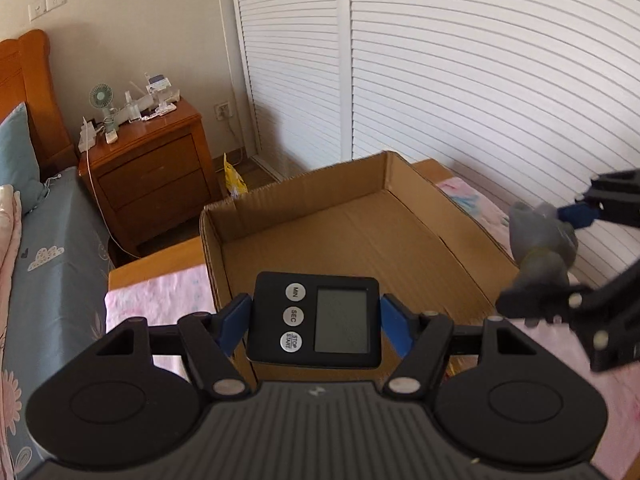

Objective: Organize rigid objects
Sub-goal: 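Carry the timer with the left tool into the cardboard box while the right tool drops the figurine there, then grasp the white plastic box with the left tool while the right tool moves toward the clear jar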

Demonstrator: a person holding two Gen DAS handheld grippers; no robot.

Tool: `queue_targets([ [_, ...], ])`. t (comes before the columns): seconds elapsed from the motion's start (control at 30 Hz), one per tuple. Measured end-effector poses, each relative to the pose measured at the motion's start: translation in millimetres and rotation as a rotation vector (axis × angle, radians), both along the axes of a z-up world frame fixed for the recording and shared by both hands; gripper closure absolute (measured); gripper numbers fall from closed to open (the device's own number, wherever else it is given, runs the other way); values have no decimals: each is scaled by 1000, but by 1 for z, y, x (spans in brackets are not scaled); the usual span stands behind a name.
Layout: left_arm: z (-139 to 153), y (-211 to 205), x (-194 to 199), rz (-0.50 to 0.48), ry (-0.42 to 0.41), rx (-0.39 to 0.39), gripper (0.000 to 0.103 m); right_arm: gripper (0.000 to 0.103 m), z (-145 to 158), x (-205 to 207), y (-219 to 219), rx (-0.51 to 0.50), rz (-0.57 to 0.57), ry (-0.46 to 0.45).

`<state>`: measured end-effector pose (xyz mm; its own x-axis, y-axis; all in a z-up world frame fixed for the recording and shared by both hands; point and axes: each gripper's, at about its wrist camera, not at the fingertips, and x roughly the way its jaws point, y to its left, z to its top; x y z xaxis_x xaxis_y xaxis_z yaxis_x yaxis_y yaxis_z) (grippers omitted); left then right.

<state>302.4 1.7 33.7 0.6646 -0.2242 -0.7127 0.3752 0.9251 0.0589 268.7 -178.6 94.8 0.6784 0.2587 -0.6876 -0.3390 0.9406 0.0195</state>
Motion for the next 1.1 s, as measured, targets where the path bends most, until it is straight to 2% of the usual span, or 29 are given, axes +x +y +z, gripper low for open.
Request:
queue_targets([
  [0.03,-1,-1,8,4,0,7,34,21,-1,7,0,4,-12,0],
  [0.07,-2,-2,15,13,-3,16,34,11,-2,12,-3,12,-23,-2],
  [0.13,-5,-4,27,23,5,19,34,0,-3,17,-7,33,-56,-3],
  [0.37,-13,-11,59,52,25,38,33,0,-10,2,-17,86,-125,46],
  [0.43,-14,-12,68,66,35,37,17,0,-12,-5,-18,90,-144,54],
  [0.53,-12,-10,65,86,5,49,13,0,-14,-15,-15,62,-165,64],
  [0.8,2,6,31,63,-9,30,12,0,-14,-50,-5,28,-159,47],
  [0.87,6,9,14,52,-14,22,12,0,-13,-59,-1,22,-165,48],
  [0.97,8,15,-14,41,-19,2,6,0,-14,-76,6,12,-166,40],
  [1.1,1,27,-57,38,-17,-66,2,0,-24,-100,13,40,-149,53],
])
